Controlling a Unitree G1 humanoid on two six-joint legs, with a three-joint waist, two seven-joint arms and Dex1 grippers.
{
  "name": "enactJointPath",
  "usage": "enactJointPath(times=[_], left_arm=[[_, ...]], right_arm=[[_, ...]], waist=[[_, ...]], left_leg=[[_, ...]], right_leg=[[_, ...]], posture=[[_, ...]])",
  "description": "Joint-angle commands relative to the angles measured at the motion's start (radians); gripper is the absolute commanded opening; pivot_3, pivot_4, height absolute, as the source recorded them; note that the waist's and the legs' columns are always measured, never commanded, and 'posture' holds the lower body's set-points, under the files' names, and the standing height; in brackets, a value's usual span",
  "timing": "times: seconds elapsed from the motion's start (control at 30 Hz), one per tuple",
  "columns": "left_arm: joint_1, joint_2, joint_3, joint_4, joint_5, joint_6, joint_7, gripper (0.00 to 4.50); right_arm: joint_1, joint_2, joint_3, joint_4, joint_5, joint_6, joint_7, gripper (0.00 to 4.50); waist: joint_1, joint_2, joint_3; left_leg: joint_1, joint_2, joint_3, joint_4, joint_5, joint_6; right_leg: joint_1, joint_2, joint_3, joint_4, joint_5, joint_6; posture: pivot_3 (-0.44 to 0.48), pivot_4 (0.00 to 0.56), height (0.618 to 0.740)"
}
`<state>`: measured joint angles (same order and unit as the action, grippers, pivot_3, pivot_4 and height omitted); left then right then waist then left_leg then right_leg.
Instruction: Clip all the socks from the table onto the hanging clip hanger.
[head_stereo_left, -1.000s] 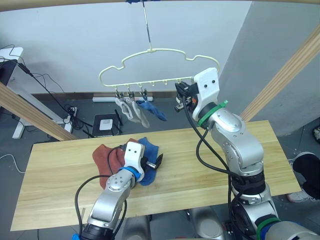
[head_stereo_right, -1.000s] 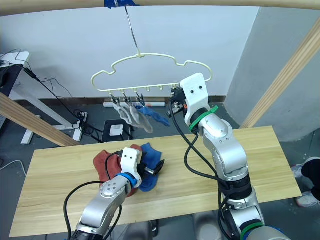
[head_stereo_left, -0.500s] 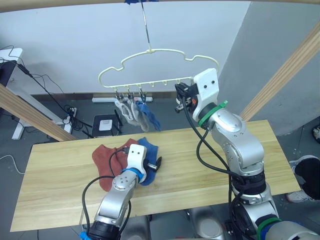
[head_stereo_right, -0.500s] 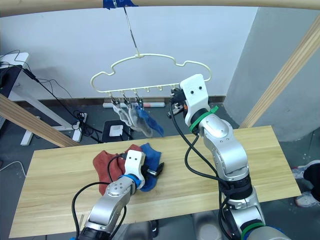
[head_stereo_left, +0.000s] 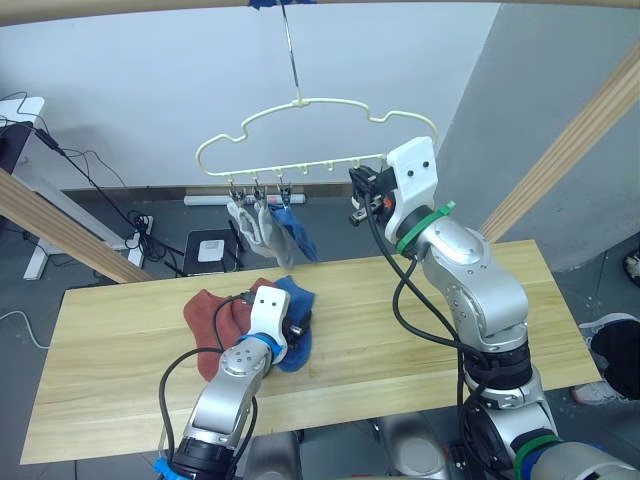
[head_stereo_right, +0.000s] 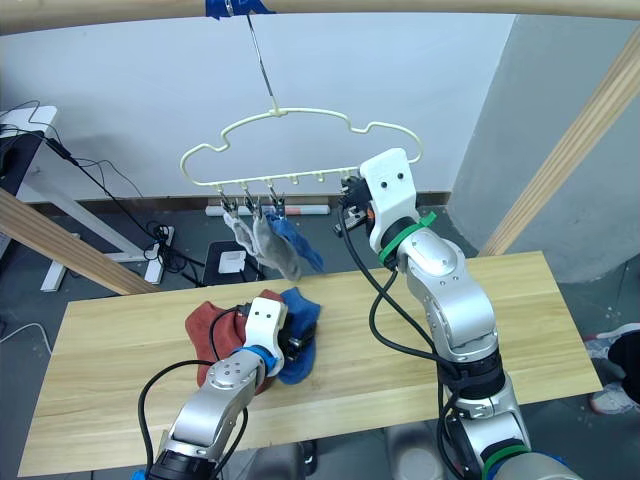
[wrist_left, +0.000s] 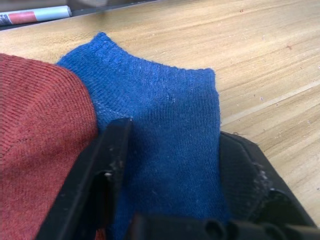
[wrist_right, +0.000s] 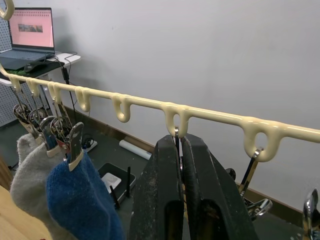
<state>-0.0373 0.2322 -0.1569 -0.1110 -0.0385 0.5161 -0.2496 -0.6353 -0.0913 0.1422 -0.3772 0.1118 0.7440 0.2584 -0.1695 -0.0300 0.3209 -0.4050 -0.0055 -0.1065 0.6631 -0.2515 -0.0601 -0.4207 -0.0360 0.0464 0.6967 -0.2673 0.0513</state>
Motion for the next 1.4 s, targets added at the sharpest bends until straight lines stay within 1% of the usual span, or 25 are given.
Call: enactJointPath(times=[0.03,0.2,0.33,0.4,0.47,0.6,0.67,0.7,0.8,0.87,1.0,1.17,1.4], left_arm=[[0.033,0.011,-0.006,-0.010,-0.007,-0.004,-0.033,2.10],[0.040,0.019,0.002,-0.018,-0.022,-0.038,-0.072,1.60],[0.056,0.049,-0.003,-0.039,-0.034,-0.091,-0.133,0.93],[0.076,0.088,-0.001,-0.059,-0.038,-0.137,-0.183,0.41],[0.099,0.130,0.017,-0.074,-0.056,-0.212,-0.243,0.04],[0.115,0.162,0.037,-0.078,-0.088,-0.333,-0.315,0.02],[0.118,0.163,0.056,-0.103,-0.141,-0.421,-0.376,0.02],[0.109,0.165,0.061,-0.111,-0.136,-0.478,-0.385,0.02],[0.078,0.166,0.059,-0.111,-0.110,-0.571,-0.389,0.02],[0.035,0.158,0.046,-0.094,-0.072,-0.641,-0.373,0.02],[-0.037,0.117,0.019,-0.058,-0.001,-0.759,-0.321,0.02],[-0.080,0.081,0.006,0.006,0.048,-0.803,-0.268,0.02],[-0.119,0.030,0.005,0.042,0.048,-0.809,-0.226,0.02]], right_arm=[[0.000,0.004,0.005,-0.036,0.015,-0.014,0.004,0.00],[0.001,0.002,0.004,-0.034,0.017,-0.016,0.006,0.00],[0.001,0.000,0.004,-0.033,0.017,-0.018,0.007,0.00],[0.000,-0.003,0.003,-0.033,0.016,-0.017,0.006,0.00],[0.001,-0.005,0.003,-0.034,0.015,-0.017,0.005,0.00],[0.000,-0.006,0.003,-0.035,0.015,-0.017,0.004,0.00],[-0.002,-0.007,0.002,-0.035,0.016,-0.019,0.005,0.00],[-0.003,-0.008,0.000,-0.036,0.017,-0.019,0.006,0.00],[-0.005,-0.010,-0.004,-0.037,0.019,-0.018,0.008,0.00],[-0.007,-0.009,-0.006,-0.038,0.023,-0.017,0.009,0.00],[-0.012,0.005,-0.013,-0.047,0.046,-0.009,0.007,0.00],[-0.014,0.023,-0.026,-0.055,0.073,0.013,0.000,0.00],[-0.015,0.028,-0.029,-0.059,0.093,0.029,-0.005,0.00]], waist=[[0.000,0.000,0.000],[0.000,0.000,0.000],[0.000,0.000,0.000],[0.000,0.000,0.000],[-0.001,0.000,0.000],[0.000,0.000,0.000],[0.000,0.000,0.000],[0.000,0.000,0.000],[0.000,0.000,0.000],[0.000,0.000,0.000],[0.000,0.000,0.000],[-0.006,0.000,0.000],[-0.015,0.000,0.000]], left_leg=[[0.000,0.000,0.000,0.000,0.000,0.000],[0.000,0.000,0.000,0.000,0.000,0.000],[0.000,0.000,0.000,-0.001,0.000,0.000],[0.000,0.000,0.000,-0.001,0.000,0.000],[0.000,0.001,0.000,-0.001,0.000,0.000],[0.000,0.002,0.000,-0.001,0.000,0.000],[0.000,0.003,0.000,-0.001,0.000,0.000],[-0.001,0.003,0.000,-0.001,0.000,0.000],[-0.001,0.003,0.000,-0.001,0.000,0.000],[-0.002,0.002,0.000,-0.001,0.000,0.000],[-0.002,0.001,0.000,-0.001,0.000,0.000],[-0.003,0.001,0.000,-0.002,0.000,0.000],[-0.003,0.000,-0.001,-0.001,0.000,0.000]], right_leg=[[0.000,0.000,0.000,0.000,0.000,0.000],[0.000,0.000,0.000,0.000,0.000,0.000],[0.000,0.000,0.000,-0.001,0.000,0.000],[0.000,0.000,0.000,-0.001,0.000,0.000],[0.000,0.000,0.000,-0.001,0.000,0.000],[-0.001,-0.001,0.000,-0.001,0.000,0.000],[0.000,-0.002,0.000,-0.002,0.000,0.000],[0.000,-0.002,0.000,-0.002,0.000,0.000],[0.000,-0.002,0.000,-0.004,0.000,0.000],[0.000,-0.002,0.000,-0.004,0.000,0.000],[0.000,-0.002,0.000,-0.005,0.000,0.000],[-0.001,-0.001,0.000,-0.006,0.000,0.000],[-0.001,-0.001,-0.001,-0.006,0.000,0.001]], posture=[[-0.286,0.264,0.733],[-0.282,0.261,0.733],[-0.282,0.261,0.733],[-0.286,0.262,0.733],[-0.286,0.262,0.733],[-0.286,0.263,0.733],[-0.286,0.263,0.733],[-0.284,0.263,0.733],[-0.284,0.264,0.733],[-0.284,0.264,0.733],[-0.289,0.264,0.733],[-0.296,0.267,0.733],[-0.297,0.266,0.733]])
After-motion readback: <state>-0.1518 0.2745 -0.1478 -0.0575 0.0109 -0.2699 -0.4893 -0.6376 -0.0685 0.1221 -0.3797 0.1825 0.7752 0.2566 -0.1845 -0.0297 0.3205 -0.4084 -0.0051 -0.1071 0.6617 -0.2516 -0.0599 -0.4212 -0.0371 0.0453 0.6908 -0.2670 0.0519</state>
